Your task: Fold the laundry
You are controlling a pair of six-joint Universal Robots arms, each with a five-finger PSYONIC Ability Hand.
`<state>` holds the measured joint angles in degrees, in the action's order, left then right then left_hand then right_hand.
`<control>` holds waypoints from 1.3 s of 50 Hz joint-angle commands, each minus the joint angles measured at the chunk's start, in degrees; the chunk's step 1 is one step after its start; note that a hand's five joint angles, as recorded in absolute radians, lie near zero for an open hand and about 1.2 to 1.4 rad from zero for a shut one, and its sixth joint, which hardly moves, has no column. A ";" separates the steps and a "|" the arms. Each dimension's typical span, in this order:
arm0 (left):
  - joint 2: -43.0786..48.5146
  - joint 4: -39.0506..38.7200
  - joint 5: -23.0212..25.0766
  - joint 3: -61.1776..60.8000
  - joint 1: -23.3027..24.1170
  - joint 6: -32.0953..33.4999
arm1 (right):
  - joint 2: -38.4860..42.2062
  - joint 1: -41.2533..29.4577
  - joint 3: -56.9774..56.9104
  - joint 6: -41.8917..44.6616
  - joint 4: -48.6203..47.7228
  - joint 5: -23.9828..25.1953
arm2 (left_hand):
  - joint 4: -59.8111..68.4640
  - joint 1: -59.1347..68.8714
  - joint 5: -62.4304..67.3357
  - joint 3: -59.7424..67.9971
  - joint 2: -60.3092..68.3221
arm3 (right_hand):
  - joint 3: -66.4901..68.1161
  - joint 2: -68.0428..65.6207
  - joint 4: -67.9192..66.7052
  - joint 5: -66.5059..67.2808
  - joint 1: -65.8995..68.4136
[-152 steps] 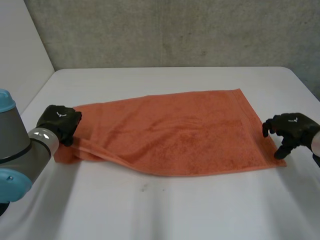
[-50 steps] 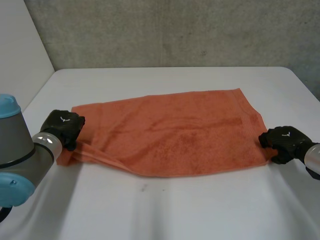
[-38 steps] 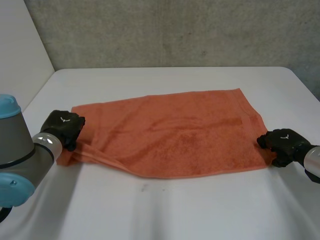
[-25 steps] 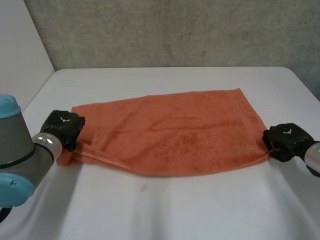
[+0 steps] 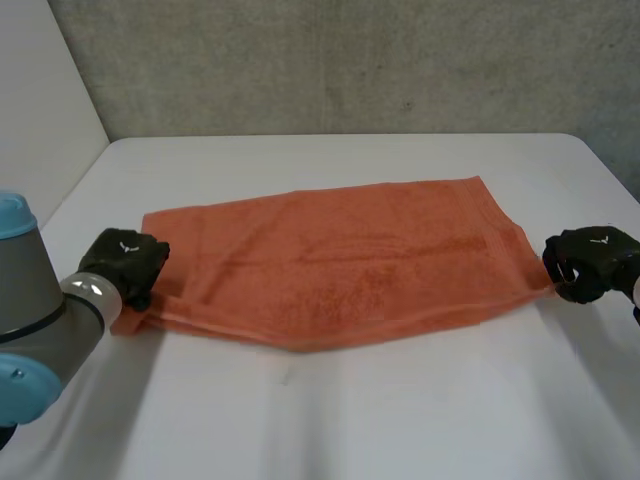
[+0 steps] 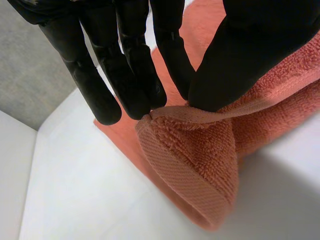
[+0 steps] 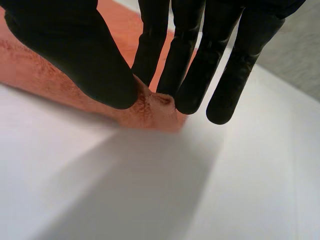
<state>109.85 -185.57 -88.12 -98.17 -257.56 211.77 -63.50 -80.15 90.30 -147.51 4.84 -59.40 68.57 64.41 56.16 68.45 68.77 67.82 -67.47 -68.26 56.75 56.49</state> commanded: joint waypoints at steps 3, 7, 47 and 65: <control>-8.50 10.92 0.31 -5.71 -0.14 0.39 | -3.99 5.09 -1.79 19.26 27.75 -3.26 | 11.43 15.59 13.84 11.55 11.23 | 12.18 -12.53 -11.74 13.25 23.51; -12.10 12.69 0.49 -7.91 -0.14 0.57 | -5.05 6.76 -0.91 26.91 34.44 -6.25 | 11.43 15.59 13.84 11.55 11.23 | 12.18 -12.53 -11.74 13.25 23.51; 25.22 -13.31 -3.91 34.96 1.71 0.31 | 25.61 -14.15 -41.68 -1.64 -10.80 -15.03 | 11.43 15.59 13.84 11.55 11.23 | 12.18 -12.53 -11.74 13.25 23.51; 34.82 -20.09 2.59 40.08 2.49 0.39 | 42.94 -17.93 -60.68 -1.55 -13.45 -20.75 | -18.15 -14.00 -15.75 -18.04 -18.36 | -57.82 57.47 58.26 -56.75 -46.49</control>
<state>144.23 -201.30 -90.43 -55.84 -255.80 212.11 -23.65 -97.11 33.03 -148.94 -8.87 -77.40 68.57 64.41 56.16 68.46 68.79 68.04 -67.47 -68.29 57.12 56.50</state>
